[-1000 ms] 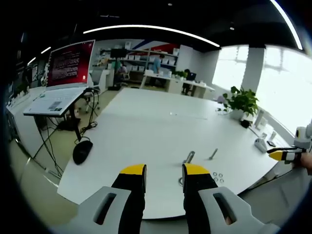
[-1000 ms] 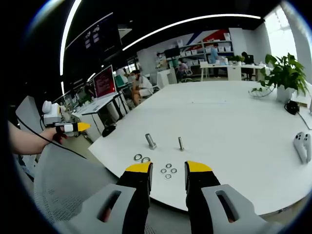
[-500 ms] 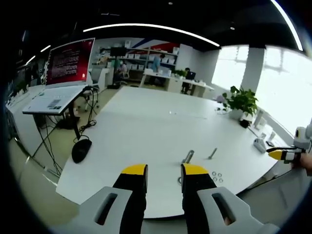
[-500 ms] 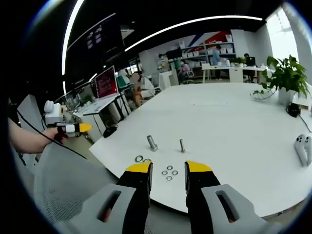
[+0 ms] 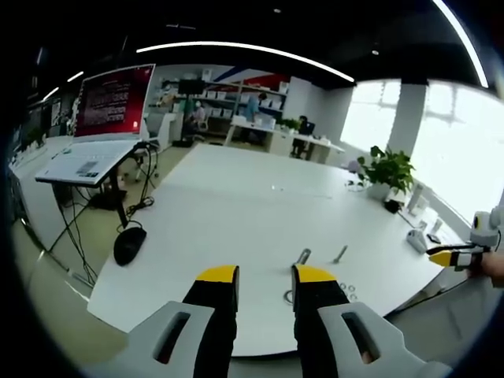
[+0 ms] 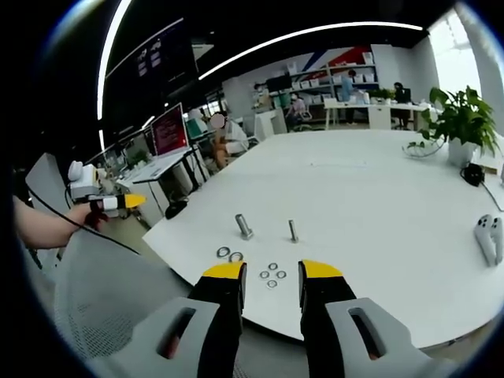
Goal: Place the washer onto the threaded stud by aligning its center hole with the stud, sliding it down to the base, and recovering from edge contact or off-axis alignment until the washer reaches the visible bottom stop.
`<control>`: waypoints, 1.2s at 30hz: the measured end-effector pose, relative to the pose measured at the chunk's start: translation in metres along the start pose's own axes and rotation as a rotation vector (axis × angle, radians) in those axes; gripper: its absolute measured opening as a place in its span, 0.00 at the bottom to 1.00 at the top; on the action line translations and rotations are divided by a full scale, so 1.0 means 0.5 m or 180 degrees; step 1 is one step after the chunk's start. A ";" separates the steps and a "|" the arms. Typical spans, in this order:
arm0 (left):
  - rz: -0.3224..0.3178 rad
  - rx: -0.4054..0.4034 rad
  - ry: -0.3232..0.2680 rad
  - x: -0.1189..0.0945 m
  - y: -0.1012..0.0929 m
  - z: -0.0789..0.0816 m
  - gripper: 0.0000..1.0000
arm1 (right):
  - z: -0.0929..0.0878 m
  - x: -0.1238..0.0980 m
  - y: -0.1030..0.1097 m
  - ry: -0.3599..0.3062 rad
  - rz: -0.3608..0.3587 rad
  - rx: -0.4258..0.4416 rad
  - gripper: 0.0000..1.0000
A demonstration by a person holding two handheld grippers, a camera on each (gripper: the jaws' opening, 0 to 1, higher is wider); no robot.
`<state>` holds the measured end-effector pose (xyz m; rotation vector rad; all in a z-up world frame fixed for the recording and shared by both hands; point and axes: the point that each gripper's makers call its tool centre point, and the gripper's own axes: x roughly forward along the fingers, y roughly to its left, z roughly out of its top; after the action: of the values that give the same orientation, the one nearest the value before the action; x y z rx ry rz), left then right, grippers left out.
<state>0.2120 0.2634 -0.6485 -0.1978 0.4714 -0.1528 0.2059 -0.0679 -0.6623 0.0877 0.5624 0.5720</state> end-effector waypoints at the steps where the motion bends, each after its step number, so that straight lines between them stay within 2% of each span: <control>1: 0.0003 0.0002 -0.0002 0.000 0.000 0.000 0.24 | 0.000 0.001 0.002 0.0002 0.0020 -0.0007 0.29; 23: 0.0040 0.0017 -0.0085 -0.005 0.002 0.011 0.25 | 0.000 0.002 0.016 -0.0003 0.0147 -0.0076 0.29; 28: 0.0024 0.0052 -0.0008 -0.001 -0.001 0.002 0.24 | -0.005 0.004 0.012 0.0049 0.0120 -0.0058 0.29; 36: 0.0019 0.0017 -0.0023 -0.001 0.004 0.003 0.23 | -0.007 0.005 0.014 0.0075 0.0125 -0.0069 0.29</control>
<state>0.2126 0.2656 -0.6473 -0.1916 0.4642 -0.1473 0.2023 -0.0608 -0.6648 0.0716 0.5782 0.6180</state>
